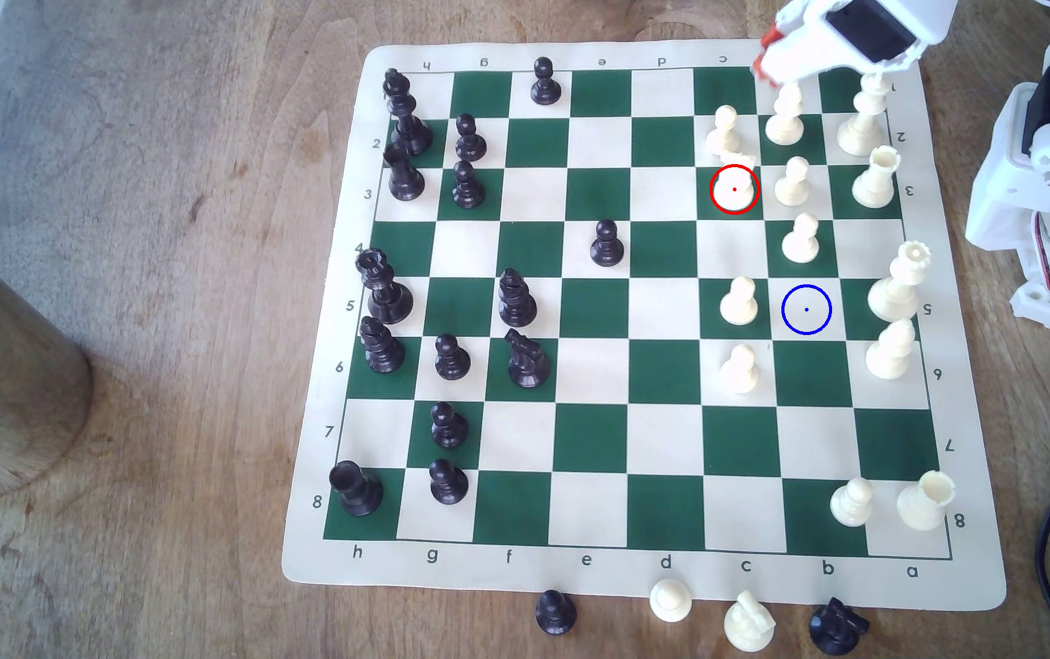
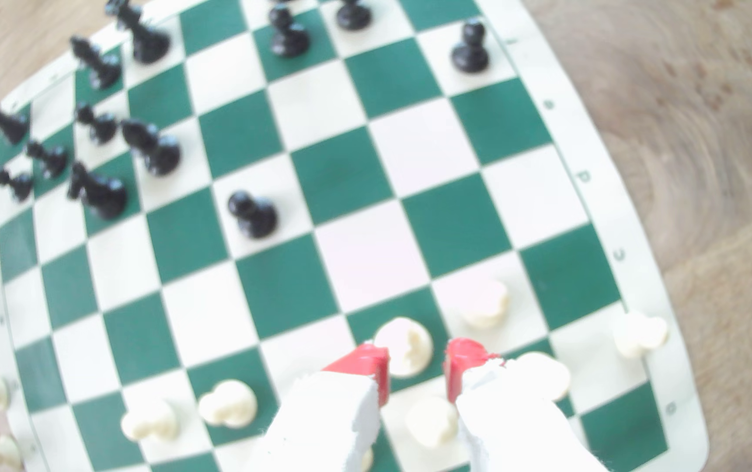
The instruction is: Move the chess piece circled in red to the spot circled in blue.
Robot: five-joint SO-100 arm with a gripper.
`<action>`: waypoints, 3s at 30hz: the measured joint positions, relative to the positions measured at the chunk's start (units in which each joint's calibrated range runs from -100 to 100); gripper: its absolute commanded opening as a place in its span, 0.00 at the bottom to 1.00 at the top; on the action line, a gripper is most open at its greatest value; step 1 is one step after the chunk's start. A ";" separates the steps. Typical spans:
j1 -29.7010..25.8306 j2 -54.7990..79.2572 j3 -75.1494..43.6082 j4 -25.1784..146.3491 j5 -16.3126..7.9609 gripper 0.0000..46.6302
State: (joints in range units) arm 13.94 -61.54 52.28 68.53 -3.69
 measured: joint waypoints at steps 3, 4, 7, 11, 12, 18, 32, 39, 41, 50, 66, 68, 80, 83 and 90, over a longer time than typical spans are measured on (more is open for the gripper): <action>0.74 6.45 -3.34 0.24 -0.10 0.20; 1.25 7.88 -4.25 0.48 -0.10 0.22; 3.10 14.58 -7.95 1.04 0.34 0.38; 3.91 19.27 -9.49 1.43 1.66 0.40; 3.98 19.61 -9.49 1.43 1.86 0.40; 4.06 24.30 -14.10 4.62 2.25 0.36; 1.84 29.24 -14.64 3.59 0.63 0.30; 0.59 31.17 -11.21 1.27 -0.05 0.31; 0.44 31.84 -10.57 0.96 -0.54 0.31; -0.44 34.19 -9.85 -1.12 -2.05 0.30; -2.29 36.20 -5.42 -6.61 -3.17 0.30; -2.29 36.61 -5.42 -7.17 -3.17 0.29; -2.29 41.22 -3.80 -11.63 -3.32 0.25; -2.29 41.31 -3.80 -12.19 -3.66 0.09; -2.80 41.31 -3.80 -12.59 -3.86 0.00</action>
State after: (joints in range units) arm 11.14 -20.23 48.49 55.94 -7.55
